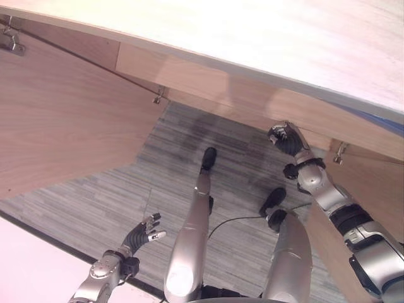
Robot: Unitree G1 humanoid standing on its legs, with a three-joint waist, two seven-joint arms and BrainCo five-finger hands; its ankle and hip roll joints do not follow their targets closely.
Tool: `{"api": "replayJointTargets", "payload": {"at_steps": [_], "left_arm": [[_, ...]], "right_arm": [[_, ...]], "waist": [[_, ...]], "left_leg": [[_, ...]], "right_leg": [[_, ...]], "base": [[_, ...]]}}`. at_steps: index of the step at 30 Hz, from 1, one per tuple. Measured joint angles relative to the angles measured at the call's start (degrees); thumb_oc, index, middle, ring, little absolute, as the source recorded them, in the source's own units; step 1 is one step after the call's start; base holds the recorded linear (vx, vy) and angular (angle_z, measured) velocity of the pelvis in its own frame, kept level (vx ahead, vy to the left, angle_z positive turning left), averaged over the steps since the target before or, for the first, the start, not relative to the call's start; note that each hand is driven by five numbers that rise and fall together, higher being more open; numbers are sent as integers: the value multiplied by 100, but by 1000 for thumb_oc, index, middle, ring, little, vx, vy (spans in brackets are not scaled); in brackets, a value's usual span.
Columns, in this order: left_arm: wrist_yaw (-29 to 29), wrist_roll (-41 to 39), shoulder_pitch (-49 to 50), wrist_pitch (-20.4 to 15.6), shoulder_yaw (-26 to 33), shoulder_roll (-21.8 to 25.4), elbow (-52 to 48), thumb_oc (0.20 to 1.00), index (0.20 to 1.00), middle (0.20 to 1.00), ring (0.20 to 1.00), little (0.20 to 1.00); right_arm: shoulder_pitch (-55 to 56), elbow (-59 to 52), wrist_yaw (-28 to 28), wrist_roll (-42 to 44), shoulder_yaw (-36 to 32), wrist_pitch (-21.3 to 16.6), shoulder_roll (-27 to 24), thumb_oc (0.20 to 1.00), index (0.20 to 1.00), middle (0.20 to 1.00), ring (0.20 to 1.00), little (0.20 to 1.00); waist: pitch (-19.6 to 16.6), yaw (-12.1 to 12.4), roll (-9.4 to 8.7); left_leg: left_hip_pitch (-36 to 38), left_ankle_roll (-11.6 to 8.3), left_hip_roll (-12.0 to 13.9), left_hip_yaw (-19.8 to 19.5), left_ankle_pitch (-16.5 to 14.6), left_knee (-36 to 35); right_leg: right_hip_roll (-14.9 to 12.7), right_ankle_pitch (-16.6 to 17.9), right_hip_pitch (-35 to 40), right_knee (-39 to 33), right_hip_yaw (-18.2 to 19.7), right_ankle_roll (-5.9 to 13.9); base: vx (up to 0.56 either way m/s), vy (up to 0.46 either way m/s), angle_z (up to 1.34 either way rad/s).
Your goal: Put the empty folder in the office cabinet
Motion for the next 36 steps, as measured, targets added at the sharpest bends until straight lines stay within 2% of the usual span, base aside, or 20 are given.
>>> {"api": "replayJointTargets", "payload": {"at_steps": [8,10,12,16,19,31,36], "left_arm": [[49,158,-339,56,-11,-308,240,1000,1000,1000,1000,1000],[157,163,-458,63,16,-327,238,1000,1000,1000,1000,1000],[159,163,-482,63,129,-344,197,1000,1000,1000,1000,1000],[181,167,-499,63,234,-360,176,1000,1000,1000,1000,1000],[197,167,-549,64,219,-383,176,1000,1000,1000,1000,1000],[494,164,-1148,53,243,-586,451,1000,1000,1000,1000,1000],[522,166,-1142,55,210,-740,660,1000,1000,1000,1000,1000]], "right_arm": [[306,-491,-63,7,-299,39,-9,200,200,200,200,200],[804,-1678,-230,7,-907,11,-106,200,200,200,200,200],[904,-2011,-280,12,-1221,-4,-150,200,200,200,200,200],[1449,-3394,-274,9,-1670,-173,-302,200,200,200,200,200],[1327,-3450,-278,10,-1680,-281,-307,200,200,200,200,200],[745,-3282,-292,14,-1577,-288,-339,200,200,200,200,200],[82,-2019,-312,18,-1123,-247,-315,200,200,200,200,200]], "waist": [[10,-41,-15],[26,-220,-48],[34,-344,-107],[59,-381,-148],[61,-470,-176],[61,-472,-234],[53,-410,-266]], "left_leg": [[-81,0,-12,-10,3,9],[-98,0,-18,-6,3,9],[-87,1,-15,-5,4,22],[-93,1,-15,6,4,19],[-95,2,-14,5,4,20],[-122,2,-8,21,3,12],[-114,3,-7,13,2,23]], "right_leg": [[-7,5,-84,5,-5,5],[-9,9,-96,-11,-2,11],[-3,11,-91,-5,0,12],[2,15,-101,-28,14,13],[3,21,-95,-37,9,13],[24,69,-116,-101,28,31],[23,72,-91,-92,19,29]], "base": [[0,0,0],[0,0,0],[0,0,0],[0,0,0],[0,0,0],[-1,0,-1],[17,-7,0]]}}
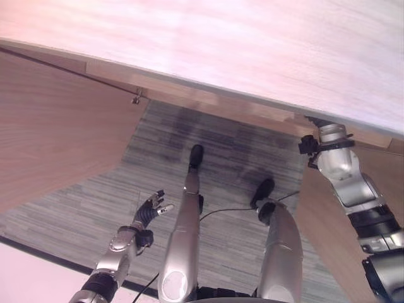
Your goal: Put the empty folder in the office cabinet
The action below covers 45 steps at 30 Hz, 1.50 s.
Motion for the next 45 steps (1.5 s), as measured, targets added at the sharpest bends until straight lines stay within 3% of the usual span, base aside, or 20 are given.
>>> {"api": "replayJointTargets", "payload": {"at_steps": [3,4,5,6,10,16,21,27,40,42,43,45], "left_arm": [[17,-1,-10,-6,11,13,-7,1000,1000,1000,1000,1000],[-7,-57,401,279,181,280,-1101,1000,1000,1000,1000,1000],[-56,-88,934,216,258,689,-2254,1000,1000,1000,1000,1000],[-305,-243,1028,-222,225,1023,-2206,1000,1000,1000,1000,1000],[-371,-293,1242,-19,256,1431,-1131,1000,1000,1000,1000,1000],[-542,-289,1315,35,110,1387,-959,1000,1000,1000,1000,1000],[-597,-280,1313,40,-6,1318,-931,1000,1000,1000,1000,1000],[-592,-279,1202,49,-286,1110,-709,1000,1000,1000,1000,1000],[-586,-273,1169,49,-422,1112,-395,1000,1000,1000,1000,1000],[-670,-295,1364,200,-460,1353,-999,1000,1000,1000,1000,1000],[-834,-330,1540,55,-440,1697,-1418,1000,1000,1000,1000,1000],[-858,-418,1532,49,-331,1823,-1210,1000,1000,1000,1000,1000]], "right_arm": [[-343,782,-40,87,176,149,61,200,200,200,200,200],[-304,858,-48,111,147,154,40,200,200,200,200,200],[-301,869,-65,164,137,167,-23,200,200,200,200,200],[-396,1285,-102,167,172,204,34,200,200,200,200,200],[-896,2020,-126,212,382,275,191,200,200,200,200,200],[-1476,2630,-102,222,670,270,240,200,200,200,200,200],[-1717,2947,-68,228,867,253,273,200,200,200,200,200],[-2086,3856,37,627,1023,214,352,200,200,200,200,200],[-2202,4748,289,1237,1006,-44,207,200,200,200,200,200],[-1988,4760,346,1353,825,-74,-2,200,200,200,200,200],[-1844,4777,338,1405,715,-87,-265,200,200,200,200,200],[-1761,4886,341,1493,600,-90,-319,200,200,200,200,200]], "waist": [[-2,95,-2],[0,145,-51],[3,184,-66],[-26,319,22],[-85,410,146],[-92,588,165],[-103,565,180],[-404,570,268],[-516,565,233],[-558,667,227],[-569,700,231],[-568,702,232]], "left_leg": [[5,44,2,5,-49,-1],[-14,-3,3,7,27,-21],[-60,4,1,2,22,-33],[-28,6,-27,17,21,25],[-5,20,-64,34,9,27],[2,9,-66,11,16,19],[15,-20,-65,10,-18,30],[44,-9,-135,-2,8,15],[50,-64,-160,-74,-13,-114],[53,-65,-153,-55,141,-130],[49,-59,-189,-40,141,-133],[41,-60,-194,-24,140,-122]], "right_leg": [[-5,-22,0,17,1,3],[-27,17,-49,29,-15,-7],[-24,7,-83,48,-20,-14],[-32,18,-43,29,8,3],[-68,17,-38,38,51,27],[-84,8,-43,105,47,19],[-87,-19,-40,129,59,32],[-167,-129,-58,258,79,25],[-132,-91,-68,216,147,0],[-156,-97,-79,242,143,34],[-173,-123,-65,227,151,48],[-165,-113,-63,189,169,62]], "base": [[-35,22,0],[-14,7,5],[0,0,0],[0,0,0],[-3,-1,-1],[1,0,1],[42,-18,1],[24,-6,6],[-9,9,3],[-48,20,3],[0,0,0],[-2,1,-3]]}}
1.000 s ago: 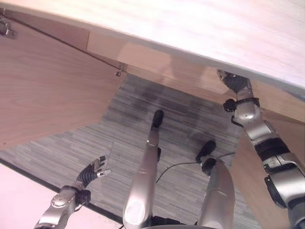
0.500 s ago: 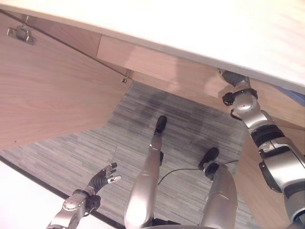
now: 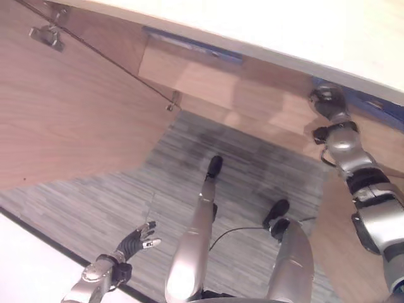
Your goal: Put the empty folder in the office cabinet
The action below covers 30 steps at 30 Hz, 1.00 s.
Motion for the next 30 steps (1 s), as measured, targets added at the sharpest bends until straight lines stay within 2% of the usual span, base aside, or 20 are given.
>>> {"api": "replayJointTargets", "payload": {"at_steps": [3,9,14,17,22,30], "left_arm": [[-9,-4,-1,18,121,31,325,1000,1000,1000,1000,1000],[-107,-1,-49,129,65,-215,454,1000,1000,1000,1000,1000],[-105,1,-171,128,82,-428,573,1000,1000,1000,1000,1000],[-58,6,-361,137,79,-548,901,1000,1000,1000,1000,1000],[34,8,-598,123,117,-656,1069,1000,1000,1000,1000,1000],[153,20,-974,124,121,-1108,1435,1000,1000,1000,1000,1000]], "right_arm": [[83,105,3,69,-4,-4,-187,200,200,200,200,200],[154,101,2,69,-52,-23,-197,200,200,200,200,200],[559,101,-16,78,-676,-27,-242,200,200,200,200,200],[814,137,-12,77,-837,79,-414,200,200,200,200,200],[943,351,-9,94,-888,284,-611,200,200,200,200,200],[994,262,-22,303,-878,368,-512,200,200,200,200,200]], "waist": [[0,-23,-1],[3,-91,-8],[40,-205,-110],[74,-311,-164],[75,-330,-167],[81,-465,-175]], "left_leg": [[-1,-1,-30,19,-1,-6],[-4,1,-27,16,1,4],[-9,3,-24,25,3,17],[-16,34,-13,29,26,16],[-20,36,47,35,24,10],[15,56,77,41,11,18]], "right_leg": [[3,4,-25,-6,75,7],[8,9,-28,-2,82,14],[22,14,-38,-4,83,16],[41,34,-39,-14,85,-9],[113,69,-37,-62,90,19],[155,109,23,-139,99,16]], "base": [[0,0,0],[0,0,0],[0,0,0],[0,0,0],[-9,3,-4],[-2,2,-1]]}}
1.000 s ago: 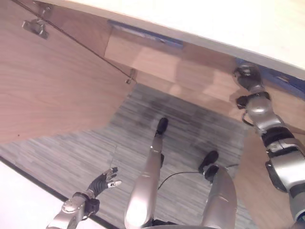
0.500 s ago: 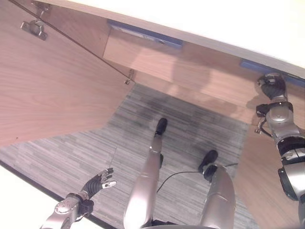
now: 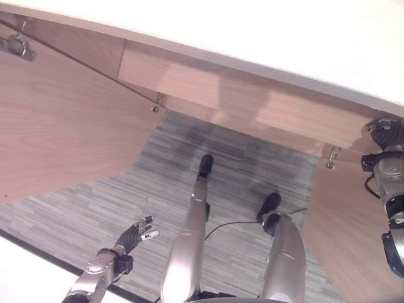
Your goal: Put the empty folder in the office cabinet
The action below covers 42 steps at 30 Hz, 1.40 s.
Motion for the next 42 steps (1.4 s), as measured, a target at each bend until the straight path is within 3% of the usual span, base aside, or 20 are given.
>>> {"api": "replayJointTargets", "payload": {"at_steps": [4,9,13,15,16,22,24,25,27,29,32,33,34,35,36,37,38,39,41,42], "left_arm": [[92,3,-152,0,184,-277,53,1000,1000,1000,1000,1000],[220,72,-251,43,488,-701,240,1000,1000,1000,1000,1000],[268,220,-312,62,643,-1021,472,1000,1000,1000,1000,1000],[352,225,-293,73,682,-1220,783,1000,1000,1000,1000,1000],[367,230,-259,68,679,-1290,1030,1000,1000,1000,1000,1000],[513,230,-307,53,820,-1399,1566,1000,1000,1000,1000,1000],[628,236,-317,17,847,-1476,1635,1000,1000,1000,1000,1000],[666,259,-283,-10,843,-1520,1603,1000,1000,1000,1000,1000],[785,357,-263,-50,965,-1519,1703,1000,1000,1000,1000,1000],[946,449,-128,-59,820,-1816,1929,1000,1000,1000,1000,1000],[1084,451,14,-127,817,-2112,1920,1000,1000,1000,1000,1000],[1099,452,93,-123,796,-2141,1951,1000,1000,1000,1000,1000],[1114,452,78,-127,798,-2150,1944,1000,1000,1000,1000,1000],[1124,454,37,-134,766,-2073,1949,1000,1000,1000,1000,1000],[1146,459,117,-124,673,-2099,1974,1000,1000,1000,1000,1000],[1124,516,135,-122,705,-2190,1952,1000,1000,1000,1000,1000],[1105,647,172,-147,702,-2204,2044,1000,1000,1000,1000,1000],[1110,688,202,-175,884,-2125,2080,1000,1000,1000,1000,1000],[1117,816,167,-165,885,-2135,2227,1000,1000,1000,1000,1000],[1111,865,217,-173,876,-2171,2243,1000,1000,1000,1000,1000]], "right_arm": [[626,-767,14,2,-238,-12,298,200,200,200,200,200],[2096,-2098,244,-15,-322,4,1236,200,200,200,200,200],[3213,-2396,508,-84,56,138,1923,200,200,200,200,200],[3678,-2504,713,-263,336,197,2193,200,200,200,200,200],[3867,-2450,832,-305,586,216,2315,1000,1000,1000,1000,1000],[3648,-1644,1212,-714,1205,263,2874,1000,1000,1000,1000,1000],[3655,-1431,1262,-759,1201,355,3001,1000,1000,1000,1000,1000],[3732,-1422,1263,-761,1188,363,3012,1000,1000,1000,1000,1000],[3664,-1220,1261,-757,1162,374,3095,1000,1000,1000,1000,1000],[3727,-1005,1253,-756,1124,381,2949,1000,1000,1000,1000,1000],[3902,-917,1215,-754,1118,382,2776,1000,1000,1000,1000,1000],[3923,-888,1189,-751,1088,383,2762,1000,1000,1000,1000,1000],[3983,-904,1181,-750,1079,381,2740,1000,1000,1000,1000,1000],[4016,-919,1185,-750,1097,406,2772,1000,1000,1000,1000,1000],[4015,-997,1174,-751,1093,417,2712,1000,1000,1000,1000,1000],[4232,-1118,1145,-754,1039,414,2551,1000,1000,1000,1000,1000],[4243,-1017,1107,-751,914,509,2598,1000,1000,1000,1000,1000],[4252,-1025,1087,-751,890,492,2592,1000,1000,1000,1000,1000],[4408,-1013,1089,-752,887,498,2539,1000,1000,1000,1000,1000],[4500,-971,1089,-752,878,498,2485,1000,1000,1000,1000,1000]], "waist": [[37,-45,-77],[-28,-102,-230],[-290,-239,-391],[-480,-347,-591],[-792,-402,-746],[-1231,-423,-1077],[-1199,-453,-876],[-1247,-436,-753],[-1275,-375,-755],[-1434,-335,-261],[-1565,-315,107],[-1589,-313,157],[-1604,-311,154],[-1579,-279,-132],[-1573,-323,-120],[-1615,-574,-126],[-1625,-585,-332],[-1648,-621,-605],[-1740,-700,-615],[-1817,-692,-518]], "left_leg": [[149,29,46,45,-28,-14],[673,64,95,79,-66,-254],[1101,84,160,126,-91,-475],[1583,141,167,174,-131,-676],[1833,161,167,224,-145,-817],[2721,214,153,454,-274,-1097],[3033,238,181,178,-288,-1172],[3021,233,219,-27,-285,-1185],[3050,152,228,-185,-224,-1196],[3029,248,384,-551,-123,-1258],[2919,341,474,-970,-125,-1285],[2800,645,498,-840,-393,-1252],[2733,776,499,-742,-761,-1229],[2713,316,340,-499,-975,-1191],[2688,923,340,366,-1380,-1218],[2728,997,443,1851,-1652,-1343],[2750,687,612,2652,-1381,-919],[2799,310,702,2528,-1156,-198],[3028,275,737,2240,-1151,354],[3218,451,749,2175,-998,499]], "right_leg": [[45,34,185,-106,-9,-5],[105,42,709,-402,-59,-8],[186,139,1262,-839,-145,92],[233,256,1827,-1268,-166,168],[239,346,2157,-1602,-227,227],[343,850,3323,-2660,-258,356],[435,813,3545,-2406,75,411],[702,610,3565,-2429,634,592],[1035,284,3755,-2657,1184,320],[1418,462,4200,-3158,991,70],[1691,439,4324,-3213,723,-201],[1731,421,4341,-3130,587,-264],[1732,409,4355,-3116,472,-330],[1450,393,4300,-3133,296,-482],[1411,513,4373,-3130,82,-404],[1232,567,4466,-3191,-357,-451],[961,515,4558,-3214,-524,-486],[643,572,4703,-3334,-694,-418],[490,584,4930,-3346,-836,-389],[495,534,4989,-3230,-887,-310]], "base": [[7,12,-6],[52,-4,-3],[116,42,-2],[157,103,-3],[142,181,-7],[69,67,-12],[26,-34,56],[55,-76,75],[16,-159,63],[-68,-185,83],[-51,-75,82],[-30,-22,85],[-235,42,100],[-311,56,92],[-307,53,120],[-161,-2,134],[-127,-12,131],[-166,4,95],[-99,58,63],[-96,124,53]]}}
